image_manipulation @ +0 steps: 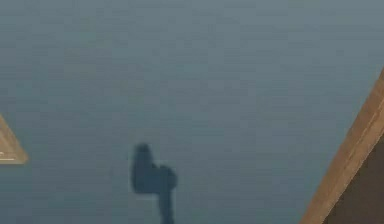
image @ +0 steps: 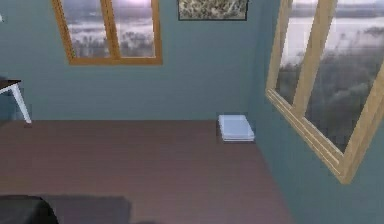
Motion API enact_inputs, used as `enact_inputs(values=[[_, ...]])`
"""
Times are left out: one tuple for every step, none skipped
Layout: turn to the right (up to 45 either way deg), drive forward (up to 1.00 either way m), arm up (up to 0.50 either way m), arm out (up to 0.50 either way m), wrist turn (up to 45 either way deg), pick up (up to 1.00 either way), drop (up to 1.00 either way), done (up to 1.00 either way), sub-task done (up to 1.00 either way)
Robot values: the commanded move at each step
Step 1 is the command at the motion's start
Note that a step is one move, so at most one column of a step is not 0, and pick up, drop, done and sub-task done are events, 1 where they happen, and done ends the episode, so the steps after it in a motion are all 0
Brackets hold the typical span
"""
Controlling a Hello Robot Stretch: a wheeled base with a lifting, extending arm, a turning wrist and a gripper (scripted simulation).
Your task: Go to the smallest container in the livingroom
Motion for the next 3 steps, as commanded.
enact_inputs(values=[[9.0,0.0,0.0,0.0,0.0,0.0,0.0,0.0,0.0],[0.0,0.9,0.0,0.0,0.0,0.0,0.0,0.0,0.0],[-45.0,0.0,0.0,0.0,0.0,0.0,0.0,0.0,0.0]])
